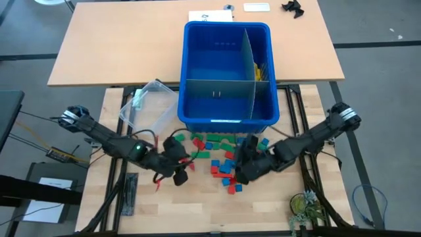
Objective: Sort blocks
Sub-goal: Put the red block into the blue bin
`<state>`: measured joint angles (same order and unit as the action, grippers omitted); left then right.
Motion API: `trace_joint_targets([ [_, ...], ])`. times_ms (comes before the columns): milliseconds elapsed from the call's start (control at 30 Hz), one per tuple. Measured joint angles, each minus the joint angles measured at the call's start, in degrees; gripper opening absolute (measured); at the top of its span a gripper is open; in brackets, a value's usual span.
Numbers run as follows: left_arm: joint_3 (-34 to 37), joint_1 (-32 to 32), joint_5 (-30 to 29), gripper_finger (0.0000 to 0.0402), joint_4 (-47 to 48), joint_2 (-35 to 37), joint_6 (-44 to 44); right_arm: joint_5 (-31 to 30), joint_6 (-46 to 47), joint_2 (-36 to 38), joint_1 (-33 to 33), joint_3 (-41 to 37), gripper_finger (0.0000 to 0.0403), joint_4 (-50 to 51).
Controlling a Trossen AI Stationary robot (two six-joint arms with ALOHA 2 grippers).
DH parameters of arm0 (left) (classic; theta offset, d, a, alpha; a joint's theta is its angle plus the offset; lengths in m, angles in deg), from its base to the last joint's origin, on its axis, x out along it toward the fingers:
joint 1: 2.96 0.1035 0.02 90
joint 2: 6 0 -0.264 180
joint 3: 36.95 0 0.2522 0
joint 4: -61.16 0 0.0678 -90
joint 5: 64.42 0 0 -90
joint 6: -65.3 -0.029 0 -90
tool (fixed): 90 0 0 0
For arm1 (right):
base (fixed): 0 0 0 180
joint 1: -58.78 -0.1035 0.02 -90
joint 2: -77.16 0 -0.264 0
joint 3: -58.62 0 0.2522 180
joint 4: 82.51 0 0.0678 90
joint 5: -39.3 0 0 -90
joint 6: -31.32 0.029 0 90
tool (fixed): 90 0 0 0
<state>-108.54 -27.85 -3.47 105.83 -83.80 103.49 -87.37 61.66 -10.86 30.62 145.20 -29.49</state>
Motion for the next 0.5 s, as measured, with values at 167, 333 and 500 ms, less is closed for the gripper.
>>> trace_joint_targets([
  [167,0.0,2.9,4.0,0.0230,7.5,-1.9,1.1,-2.4,0.2,-3.4,-3.0,0.0,0.0307,-4.4],
  [333,0.0,5.4,5.0,0.0243,8.1,-5.5,-0.6,-5.6,1.8,-7.9,-3.8,0.0,0.0307,-5.4],
  [500,0.0,6.5,5.5,0.0229,8.4,-9.7,-1.5,-4.6,6.5,-11.8,-3.7,0.0,0.0307,-7.2],
])
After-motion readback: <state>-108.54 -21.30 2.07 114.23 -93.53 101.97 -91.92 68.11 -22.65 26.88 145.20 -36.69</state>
